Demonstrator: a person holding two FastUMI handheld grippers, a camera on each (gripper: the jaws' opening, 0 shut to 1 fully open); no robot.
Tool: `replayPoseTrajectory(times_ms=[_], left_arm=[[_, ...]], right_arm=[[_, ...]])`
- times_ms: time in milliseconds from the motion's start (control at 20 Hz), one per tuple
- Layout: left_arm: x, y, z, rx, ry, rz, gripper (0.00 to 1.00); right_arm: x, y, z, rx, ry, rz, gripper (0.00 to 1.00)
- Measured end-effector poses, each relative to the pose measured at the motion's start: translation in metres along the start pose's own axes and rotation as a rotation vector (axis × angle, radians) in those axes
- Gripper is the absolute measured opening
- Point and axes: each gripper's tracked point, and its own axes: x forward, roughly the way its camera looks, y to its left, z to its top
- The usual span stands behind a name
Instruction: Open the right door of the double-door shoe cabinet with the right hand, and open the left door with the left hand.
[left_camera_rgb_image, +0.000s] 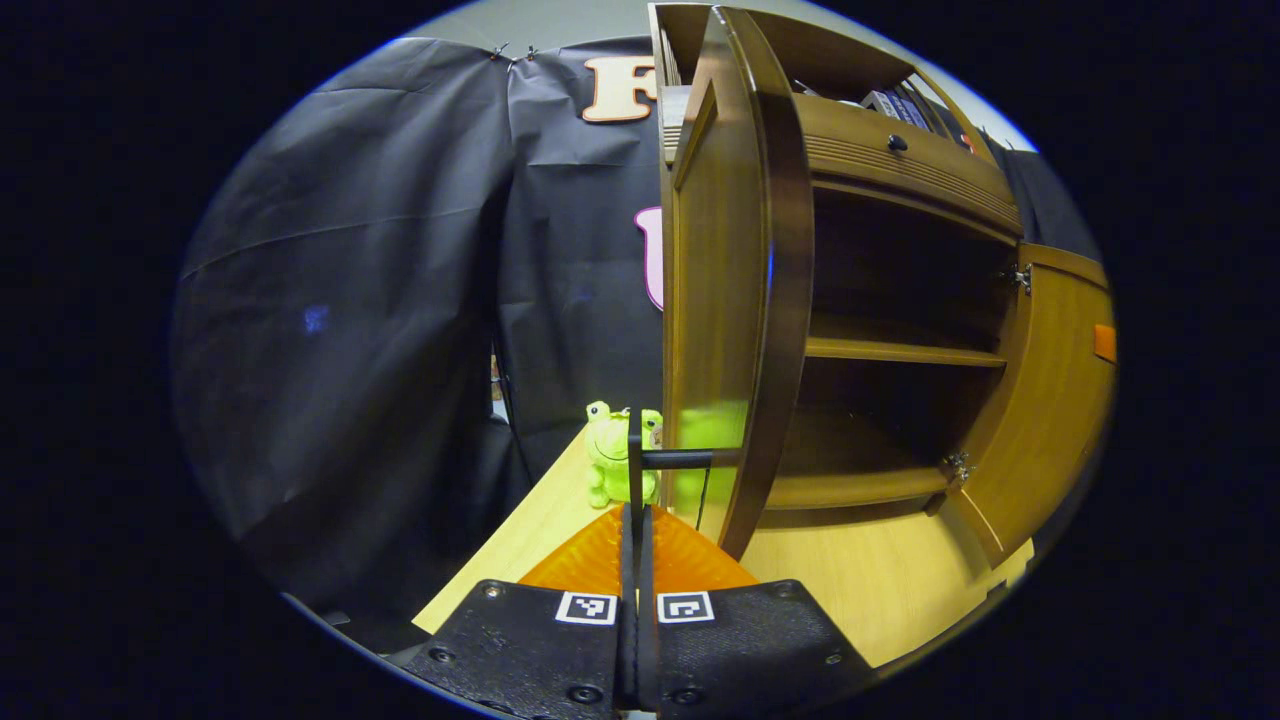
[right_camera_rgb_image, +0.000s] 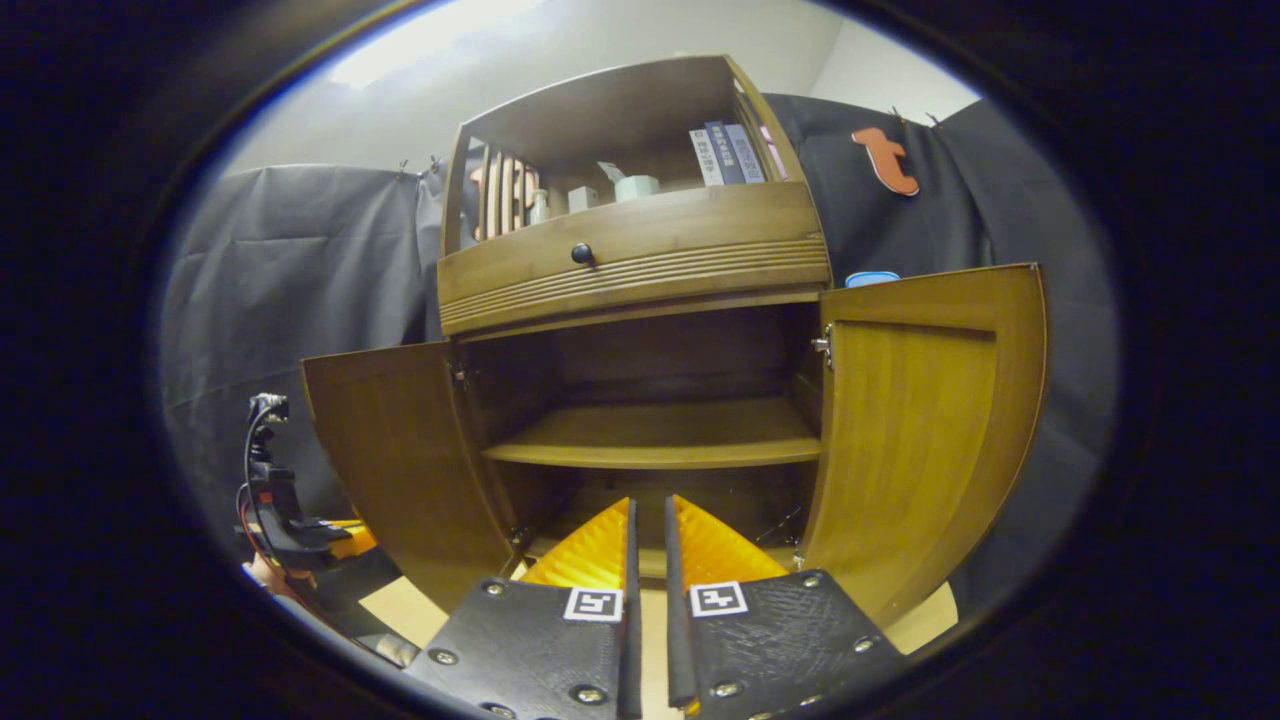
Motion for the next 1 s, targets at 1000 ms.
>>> replayPoseTrajectory(times_ms=[1000], left_arm=[[-0.008,0.026,0.013,-0.077,-0.059,0.215,0.01]], right_arm=[[0.021,0.010,-0.003,-0.015,0.019,0.051,0.10]])
